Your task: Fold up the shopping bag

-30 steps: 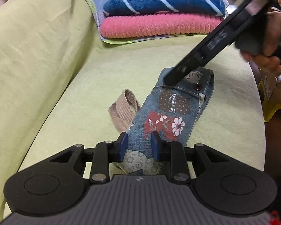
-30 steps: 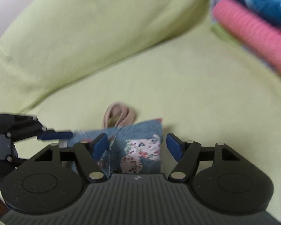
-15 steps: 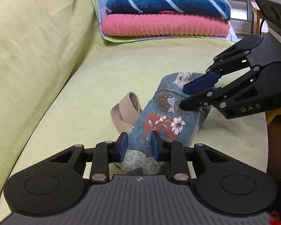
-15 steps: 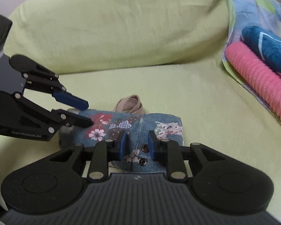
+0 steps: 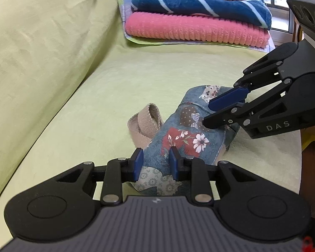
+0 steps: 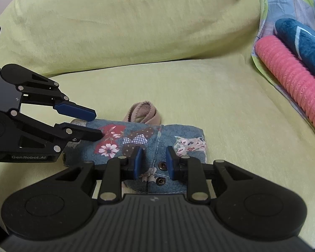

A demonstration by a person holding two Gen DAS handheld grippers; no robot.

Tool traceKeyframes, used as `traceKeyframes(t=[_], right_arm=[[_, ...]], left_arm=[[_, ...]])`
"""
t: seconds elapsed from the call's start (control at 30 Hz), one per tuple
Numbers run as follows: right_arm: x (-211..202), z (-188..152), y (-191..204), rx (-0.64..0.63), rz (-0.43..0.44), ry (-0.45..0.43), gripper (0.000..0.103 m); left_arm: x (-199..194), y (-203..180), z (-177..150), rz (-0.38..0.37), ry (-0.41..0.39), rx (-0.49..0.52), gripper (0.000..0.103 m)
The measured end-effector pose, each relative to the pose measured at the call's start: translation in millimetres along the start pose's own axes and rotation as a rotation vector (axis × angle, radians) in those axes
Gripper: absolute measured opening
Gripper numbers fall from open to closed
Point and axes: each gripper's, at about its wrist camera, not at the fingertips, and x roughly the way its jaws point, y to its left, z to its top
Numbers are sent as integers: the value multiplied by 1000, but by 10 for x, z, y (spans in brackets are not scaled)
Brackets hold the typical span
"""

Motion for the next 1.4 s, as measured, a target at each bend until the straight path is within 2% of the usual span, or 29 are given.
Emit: traceKeyframes(t=[0.3, 0.5, 0.67, 0.97, 1.13, 1.4], right_arm=[[24, 60, -3, -23, 7, 37, 22], [16, 51, -67, -7, 24, 38, 22], [18, 37, -54, -18, 23, 34, 22], [27, 28, -66, -22, 29, 24, 22], [-4, -4, 4, -66, 10, 8, 22], [20, 62, -14, -66, 22, 42, 22]], left_arm=[[15, 22, 4, 2, 3, 12, 32], [-168, -34, -7, -7, 24, 112, 31], [-109, 45, -84, -34, 25, 67, 31], [-51, 13, -76, -10, 22, 64, 30], [-56, -6, -71, 2, 29, 65, 30], [-47, -20, -58, 16, 36, 53, 30]])
